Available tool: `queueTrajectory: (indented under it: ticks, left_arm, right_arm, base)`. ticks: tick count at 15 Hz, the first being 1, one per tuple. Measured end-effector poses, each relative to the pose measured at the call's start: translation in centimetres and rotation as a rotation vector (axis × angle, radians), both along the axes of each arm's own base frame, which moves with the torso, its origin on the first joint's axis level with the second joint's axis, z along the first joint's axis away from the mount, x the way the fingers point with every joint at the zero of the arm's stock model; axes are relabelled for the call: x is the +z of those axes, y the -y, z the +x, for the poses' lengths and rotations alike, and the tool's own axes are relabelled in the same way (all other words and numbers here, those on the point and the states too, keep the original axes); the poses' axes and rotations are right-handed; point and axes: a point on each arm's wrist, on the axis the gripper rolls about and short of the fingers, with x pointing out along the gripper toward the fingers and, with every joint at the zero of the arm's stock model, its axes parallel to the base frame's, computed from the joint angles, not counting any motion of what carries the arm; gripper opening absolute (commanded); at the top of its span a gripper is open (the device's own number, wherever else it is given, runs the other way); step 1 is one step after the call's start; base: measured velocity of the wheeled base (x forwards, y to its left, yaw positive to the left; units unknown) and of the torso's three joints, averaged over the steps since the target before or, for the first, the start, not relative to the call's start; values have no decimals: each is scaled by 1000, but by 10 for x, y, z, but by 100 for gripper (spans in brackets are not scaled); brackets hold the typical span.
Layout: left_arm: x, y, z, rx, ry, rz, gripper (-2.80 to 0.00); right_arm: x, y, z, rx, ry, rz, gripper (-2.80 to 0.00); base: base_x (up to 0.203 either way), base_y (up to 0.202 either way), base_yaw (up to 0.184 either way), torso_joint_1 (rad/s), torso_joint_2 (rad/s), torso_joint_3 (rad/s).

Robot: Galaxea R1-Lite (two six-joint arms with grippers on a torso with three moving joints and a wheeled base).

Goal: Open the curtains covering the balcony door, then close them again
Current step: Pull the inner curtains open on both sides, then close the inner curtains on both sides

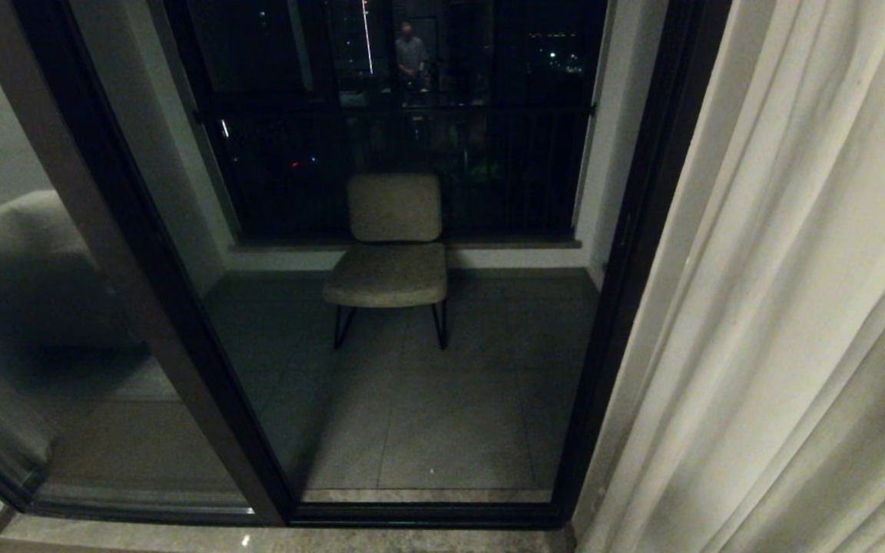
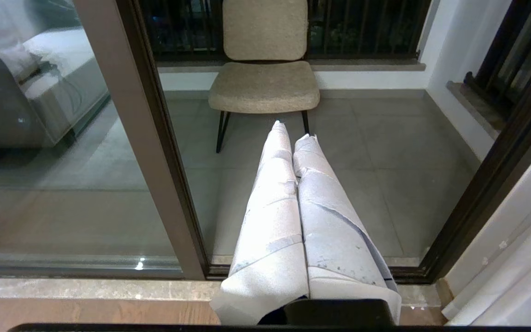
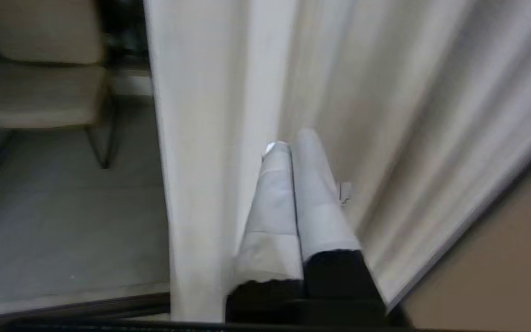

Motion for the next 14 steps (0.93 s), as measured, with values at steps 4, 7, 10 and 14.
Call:
queueTrajectory:
  ticks: [4, 7, 10, 14]
  left_arm:
    - [0, 0, 0, 0, 0, 0, -280]
    - [0, 0, 0, 0, 0, 0, -280]
    - [0, 0, 0, 0, 0, 0, -280]
    - [0, 0, 0, 1, 0, 0, -280]
  right_arm:
    - [-17, -10, -28, -34, -10, -15, -280]
    - [-33, -13, -59, 8, -5, -25, -280]
    - [-58, -12, -82, 7, -55, -23, -280]
    - [-75, -15, -84, 142, -20, 13, -280]
  base:
    - [0, 0, 0, 0, 0, 0]
    - [0, 0, 0, 0, 0, 0]
    - [0, 0, 0, 0, 0, 0]
    - [0, 0, 0, 0, 0, 0]
